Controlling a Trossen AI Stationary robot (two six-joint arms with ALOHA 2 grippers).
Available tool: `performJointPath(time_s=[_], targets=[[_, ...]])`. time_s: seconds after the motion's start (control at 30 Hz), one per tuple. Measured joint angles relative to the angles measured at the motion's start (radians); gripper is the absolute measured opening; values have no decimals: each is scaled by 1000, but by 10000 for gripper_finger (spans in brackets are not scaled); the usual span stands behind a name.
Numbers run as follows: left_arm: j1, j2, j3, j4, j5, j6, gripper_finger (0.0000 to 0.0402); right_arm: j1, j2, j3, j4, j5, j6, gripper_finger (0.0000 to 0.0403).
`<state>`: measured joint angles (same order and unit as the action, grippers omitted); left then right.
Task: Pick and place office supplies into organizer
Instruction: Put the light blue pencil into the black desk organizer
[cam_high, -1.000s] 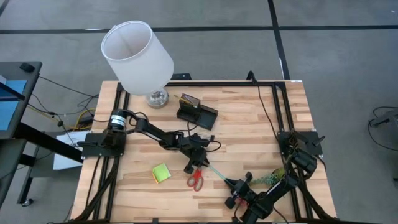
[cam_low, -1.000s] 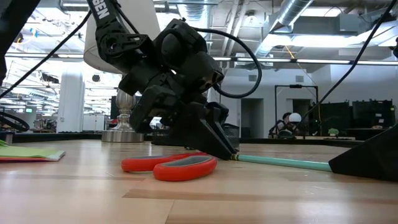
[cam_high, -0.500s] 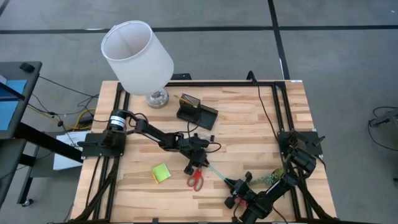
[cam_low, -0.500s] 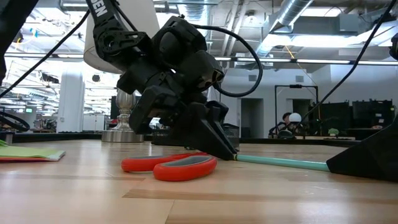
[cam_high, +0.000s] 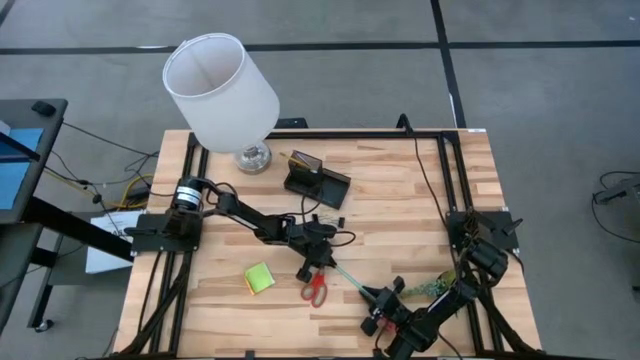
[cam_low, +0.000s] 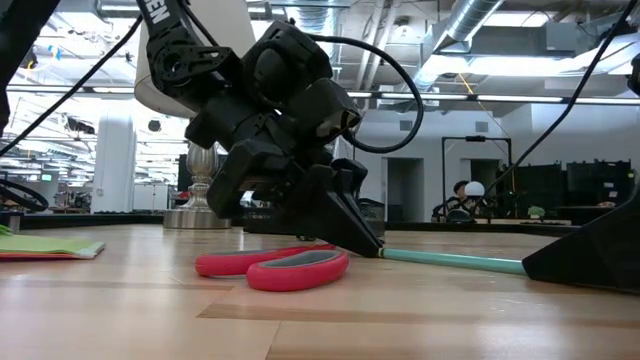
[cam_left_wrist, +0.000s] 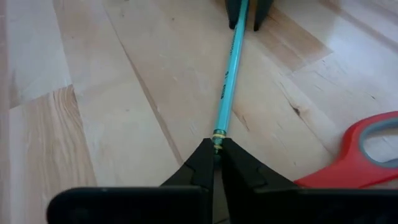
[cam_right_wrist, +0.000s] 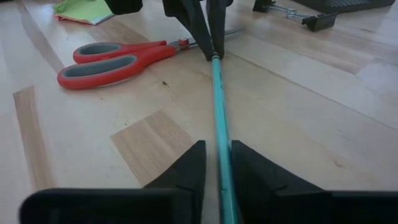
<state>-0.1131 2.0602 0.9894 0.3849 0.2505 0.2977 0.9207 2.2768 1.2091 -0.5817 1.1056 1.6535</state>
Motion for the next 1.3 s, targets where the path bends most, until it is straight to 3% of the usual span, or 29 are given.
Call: performJointPath(time_s=[0.2, 0.4, 0.67, 0.9, 1.03, 1.23, 1.3], targets=[[-15, 4, 19, -1, 1, -3, 2, -17, 0, 1, 3, 12, -42, 104], [-39, 6, 98, -122, 1, 26, 1, -35, -1, 1, -3, 4, -61, 119], [-67, 6, 209, -298, -17, 105, 0, -37, -2, 1, -4, -1, -63, 122], [-72, 4, 280, -326, -5, 126, 4, -38, -2, 0, 7, -1, -66, 121], [-80, 4, 305, -350, 8, 141, 4, -38, 0, 0, 7, -4, -66, 101], [-85, 4, 323, -404, 6, 134, 2, -42, 29, 3, 49, -7, -25, 20], [-85, 4, 323, -408, -5, 117, 2, -45, 34, 4, 79, 0, -11, 14]])
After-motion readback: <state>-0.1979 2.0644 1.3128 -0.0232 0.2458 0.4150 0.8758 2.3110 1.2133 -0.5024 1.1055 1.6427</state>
